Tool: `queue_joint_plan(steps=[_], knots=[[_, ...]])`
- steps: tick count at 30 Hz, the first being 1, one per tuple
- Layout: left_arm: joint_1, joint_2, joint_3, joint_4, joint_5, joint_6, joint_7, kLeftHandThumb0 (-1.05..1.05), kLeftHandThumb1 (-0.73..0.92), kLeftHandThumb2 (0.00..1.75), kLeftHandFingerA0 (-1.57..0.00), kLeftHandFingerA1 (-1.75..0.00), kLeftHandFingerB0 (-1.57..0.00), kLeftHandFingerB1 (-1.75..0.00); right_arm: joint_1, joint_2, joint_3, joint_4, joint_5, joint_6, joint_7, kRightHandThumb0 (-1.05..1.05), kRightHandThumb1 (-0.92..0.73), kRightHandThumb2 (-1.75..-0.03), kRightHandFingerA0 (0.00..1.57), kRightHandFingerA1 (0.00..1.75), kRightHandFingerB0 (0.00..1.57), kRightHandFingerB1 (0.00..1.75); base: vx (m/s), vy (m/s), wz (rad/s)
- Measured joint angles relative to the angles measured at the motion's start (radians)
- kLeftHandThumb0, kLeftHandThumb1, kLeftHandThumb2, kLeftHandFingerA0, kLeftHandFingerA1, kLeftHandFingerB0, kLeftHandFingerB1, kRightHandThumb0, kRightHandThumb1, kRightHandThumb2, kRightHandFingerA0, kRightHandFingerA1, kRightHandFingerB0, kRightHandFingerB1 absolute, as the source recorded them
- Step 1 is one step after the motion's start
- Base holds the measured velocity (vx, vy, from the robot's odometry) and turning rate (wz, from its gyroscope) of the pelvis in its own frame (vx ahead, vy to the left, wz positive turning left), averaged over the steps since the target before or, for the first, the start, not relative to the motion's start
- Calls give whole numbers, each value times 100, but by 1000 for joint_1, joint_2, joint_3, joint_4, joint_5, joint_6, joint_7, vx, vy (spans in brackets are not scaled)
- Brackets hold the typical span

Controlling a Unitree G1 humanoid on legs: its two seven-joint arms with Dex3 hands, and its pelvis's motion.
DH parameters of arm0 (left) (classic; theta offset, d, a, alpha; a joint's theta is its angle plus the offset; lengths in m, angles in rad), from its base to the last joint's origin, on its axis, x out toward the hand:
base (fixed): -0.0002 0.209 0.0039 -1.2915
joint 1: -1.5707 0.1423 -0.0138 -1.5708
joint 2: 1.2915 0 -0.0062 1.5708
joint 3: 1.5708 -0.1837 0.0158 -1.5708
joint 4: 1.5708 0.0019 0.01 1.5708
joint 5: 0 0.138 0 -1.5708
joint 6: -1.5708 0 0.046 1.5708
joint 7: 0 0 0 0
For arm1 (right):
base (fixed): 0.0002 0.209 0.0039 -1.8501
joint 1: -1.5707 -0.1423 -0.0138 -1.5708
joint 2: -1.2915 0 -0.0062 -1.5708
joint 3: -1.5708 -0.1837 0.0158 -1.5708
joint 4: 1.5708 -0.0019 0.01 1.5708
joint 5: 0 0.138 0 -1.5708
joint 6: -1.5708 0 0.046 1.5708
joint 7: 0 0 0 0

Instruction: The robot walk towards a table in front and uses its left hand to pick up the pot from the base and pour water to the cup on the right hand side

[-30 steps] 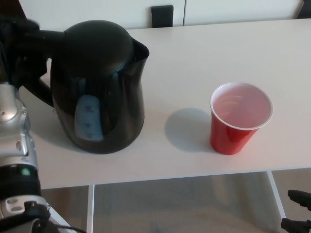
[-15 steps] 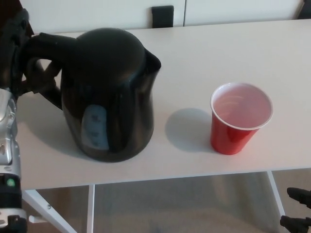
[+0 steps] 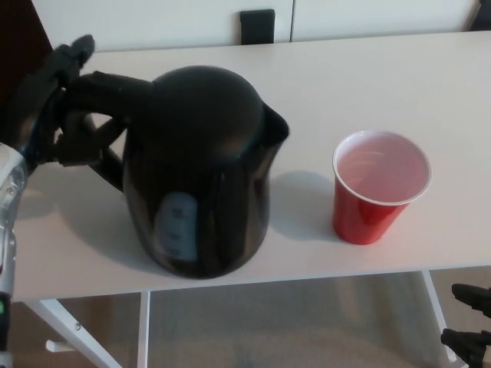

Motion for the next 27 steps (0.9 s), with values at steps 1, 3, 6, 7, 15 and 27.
queue_joint_plan(steps=[1,3,6,7,15,27], knots=[[2,1,-3,-4,-4,4,-4,-70,43,76,0,-2,0,0,0,0,0,0,0,0,1,-23,-52,-55,70,51,37,37,0,0,0],[4,4,-9,-11,-11,17,-10,-70,43,75,0,-2,0,0,-1,-1,0,2,0,-2,2,-24,-52,-55,68,50,38,37,0,0,0],[3,10,-10,-12,-20,27,-16,-70,43,75,0,-2,0,0,-5,-2,0,3,0,-3,4,-23,-53,-55,68,49,37,36,0,0,0],[3,11,-10,-12,-21,28,-16,-70,43,75,0,-2,0,0,-6,-2,0,3,0,-2,5,-23,-53,-55,68,49,37,36,0,0,0],[-9,65,-37,6,-25,40,-39,-70,43,76,0,-4,0,0,-12,-3,3,-4,-2,-2,5,-21,-54,-55,68,48,38,37,0,0,0],[-82,173,-56,109,-26,40,-103,-67,42,74,0,-2,0,0,-33,-6,3,-6,-2,-1,5,-20,-54,-55,69,49,37,37,0,0,0]])
